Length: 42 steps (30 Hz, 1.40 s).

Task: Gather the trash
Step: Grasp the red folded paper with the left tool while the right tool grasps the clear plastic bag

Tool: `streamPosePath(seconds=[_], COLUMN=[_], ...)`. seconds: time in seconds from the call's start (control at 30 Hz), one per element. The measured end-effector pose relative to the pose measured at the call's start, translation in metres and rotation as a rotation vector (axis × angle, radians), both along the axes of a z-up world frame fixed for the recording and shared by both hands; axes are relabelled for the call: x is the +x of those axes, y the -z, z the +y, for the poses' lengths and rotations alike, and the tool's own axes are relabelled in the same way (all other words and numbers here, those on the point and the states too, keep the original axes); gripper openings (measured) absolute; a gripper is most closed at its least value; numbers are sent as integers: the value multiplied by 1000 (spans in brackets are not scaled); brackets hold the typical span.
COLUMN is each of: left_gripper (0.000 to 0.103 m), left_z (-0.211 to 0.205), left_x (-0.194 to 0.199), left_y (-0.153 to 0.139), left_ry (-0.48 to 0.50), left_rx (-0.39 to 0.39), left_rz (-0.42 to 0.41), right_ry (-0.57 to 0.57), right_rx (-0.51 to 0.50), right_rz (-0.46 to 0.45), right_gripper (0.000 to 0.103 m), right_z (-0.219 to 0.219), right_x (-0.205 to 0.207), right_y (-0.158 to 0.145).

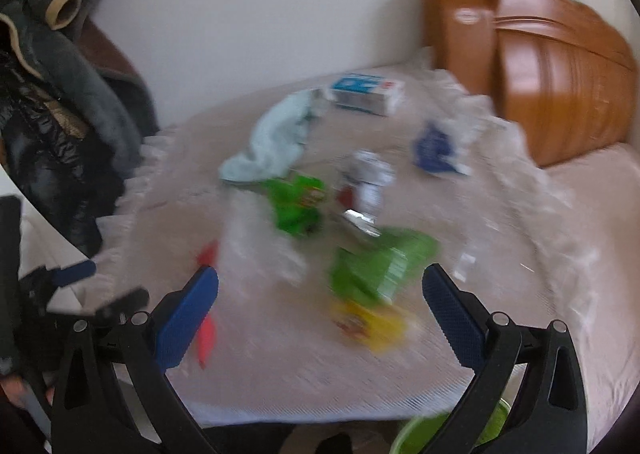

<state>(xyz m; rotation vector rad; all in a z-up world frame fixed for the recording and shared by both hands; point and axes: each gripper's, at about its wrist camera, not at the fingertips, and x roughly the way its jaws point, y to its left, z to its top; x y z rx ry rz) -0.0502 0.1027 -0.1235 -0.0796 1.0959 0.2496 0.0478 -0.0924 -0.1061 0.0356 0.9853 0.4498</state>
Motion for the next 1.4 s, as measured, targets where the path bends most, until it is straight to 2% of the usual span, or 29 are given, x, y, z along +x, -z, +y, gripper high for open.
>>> streamPosePath(seconds=[0.13,0.2,0.27,0.3,0.37,0.47,0.73,0.87,0.97,1.07,1.13,1.27,1.33,1.4], left_gripper=[96,96,96,96,96,96,96,91,82,69,57,44,29,28], left_z=[16,20,21,22,21,17,-7,-26,-36,-40,-40,-40,-42,-48], left_x=[1,4,8,10,14,19,38,47,54,61,65,67,68,65], left_y=[0,3,9,12,17,26,52,60,65,71,76,79,78,78], left_ry=[-3,5,31,38,60,82,102,115,111,82,58,24,25,24], left_rx=[-33,-40,-63,-70,-79,-90,-163,-117,-79,-66,-79,-95,-106,-111], left_rz=[-4,-1,14,21,30,44,82,91,93,110,124,120,117,114], right_ry=[-15,-14,-18,-18,-25,-18,27,71,102,136,160,195,215,238], right_rx=[-42,-72,-99,-108,-87,-50,50,75,77,80,80,72,72,65], right_rz=[87,128,171,183,211,200,64,5,-21,-38,-43,-40,-38,-36], right_gripper=[101,94,70,62,27,17,16,16,17,18,18,18,18,18], right_z=[36,47,58,60,60,54,19,-8,-30,-53,-68,-93,-108,-124], right_x=[22,28,33,34,35,33,20,12,4,-9,-17,-34,-42,-51], right_y=[28,41,55,60,64,58,3,-23,-37,-44,-45,-41,-37,-33])
